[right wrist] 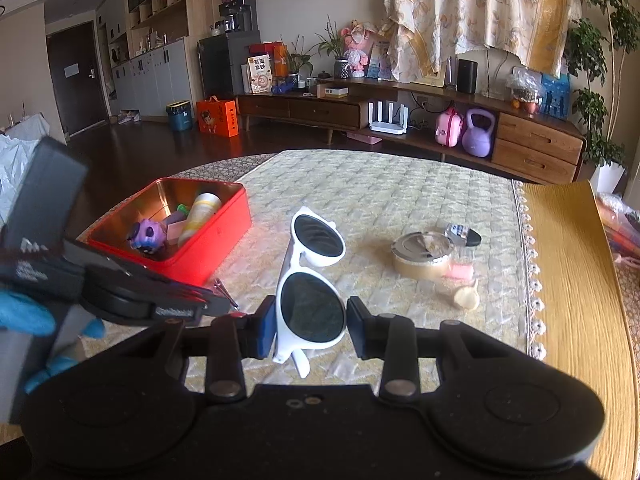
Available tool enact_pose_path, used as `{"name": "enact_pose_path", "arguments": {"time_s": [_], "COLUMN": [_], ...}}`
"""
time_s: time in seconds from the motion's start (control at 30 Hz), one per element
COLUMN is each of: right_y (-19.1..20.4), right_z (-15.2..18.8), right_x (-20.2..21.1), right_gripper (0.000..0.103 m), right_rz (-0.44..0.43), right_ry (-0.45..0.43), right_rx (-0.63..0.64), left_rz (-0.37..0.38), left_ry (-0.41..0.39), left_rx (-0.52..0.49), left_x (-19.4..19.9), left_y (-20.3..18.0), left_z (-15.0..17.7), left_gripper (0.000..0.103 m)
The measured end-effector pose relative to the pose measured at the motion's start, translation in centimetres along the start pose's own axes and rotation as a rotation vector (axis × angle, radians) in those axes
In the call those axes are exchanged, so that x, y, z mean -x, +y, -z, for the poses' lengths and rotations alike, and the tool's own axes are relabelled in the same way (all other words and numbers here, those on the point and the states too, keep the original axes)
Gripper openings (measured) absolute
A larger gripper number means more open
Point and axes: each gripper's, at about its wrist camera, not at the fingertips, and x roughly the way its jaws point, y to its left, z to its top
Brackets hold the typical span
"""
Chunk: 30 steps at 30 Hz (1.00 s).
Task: Organize rigid objects
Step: 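Carry nail clipper and white sunglasses over to the red tin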
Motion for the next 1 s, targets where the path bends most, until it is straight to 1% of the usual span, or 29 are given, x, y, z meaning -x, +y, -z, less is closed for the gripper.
{"name": "enact_pose_path", "arguments": {"time_s": [0.1, 0.13, 0.17, 0.23, 0.3, 0.5, 0.53, 0.6, 0.63, 0.67, 0.7, 0.73, 0.77, 0.97, 1.0], "right_y": [-0.9, -1.2, -1.6, -2.3, -3.1, -4.8, -5.0, -5.4, -5.5, -5.7, -5.8, -6.0, -5.9, -6.2, -6.2], "right_z": [0.6, 0.8, 0.9, 1.2, 1.5, 2.1, 2.2, 2.3, 2.3, 2.4, 2.4, 2.5, 2.6, 2.6, 2.6], "right_x": [0.1, 0.2, 0.3, 0.3, 0.4, 0.6, 0.7, 0.8, 0.8, 0.8, 0.8, 0.8, 0.9, 0.7, 0.7], "right_gripper": [0.036, 0.036, 0.036, 0.036, 0.036, 0.036, 0.036, 0.036, 0.036, 0.036, 0.036, 0.036, 0.036, 0.036, 0.036], "right_rz": [-0.006, -0.007, -0.009, -0.014, -0.018, -0.023, -0.024, -0.023, -0.023, -0.022, -0.022, -0.023, -0.022, -0.022, -0.022], "right_ry": [-0.001, -0.002, -0.002, -0.005, -0.006, -0.015, -0.017, -0.022, -0.023, -0.024, -0.024, -0.024, -0.025, -0.025, -0.024], "right_rx": [-0.02, -0.028, -0.035, -0.048, -0.059, -0.093, -0.096, -0.099, -0.1, -0.104, -0.106, -0.108, -0.109, -0.119, -0.12], "left_rz": [-0.053, -0.069, -0.082, -0.106, -0.145, -0.245, -0.265, -0.292, -0.305, -0.314, -0.318, -0.317, -0.319, -0.314, -0.308], "left_ry": [0.008, 0.009, 0.011, -0.005, -0.005, 0.04, 0.052, 0.072, 0.062, 0.057, 0.054, 0.05, 0.047, 0.04, 0.04], "left_rx": [0.036, 0.057, 0.081, 0.134, 0.167, 0.226, 0.235, 0.263, 0.26, 0.25, 0.241, 0.238, 0.238, 0.228, 0.226], "left_x": [-1.0, -1.2, -1.5, -1.7, -2.1, -4.3, -4.8, -5.6, -5.6, -5.7, -5.8, -5.7, -5.7, -5.5, -5.4], "left_y": [-0.5, -0.5, -0.4, -0.2, -0.2, -0.5, -0.5, -0.2, -0.3, -0.4, -0.5, -0.5, -0.5, -0.2, -0.1], "left_z": [0.0, -0.1, -0.2, -0.3, -0.7, -1.8, -1.9, -1.9, -1.9, -1.9, -2.0, -2.1, -2.1, -2.3, -2.3], "left_gripper": [0.026, 0.035, 0.05, 0.067, 0.067, 0.067, 0.067, 0.062, 0.062, 0.056, 0.053, 0.047, 0.038, 0.013, 0.011]}}
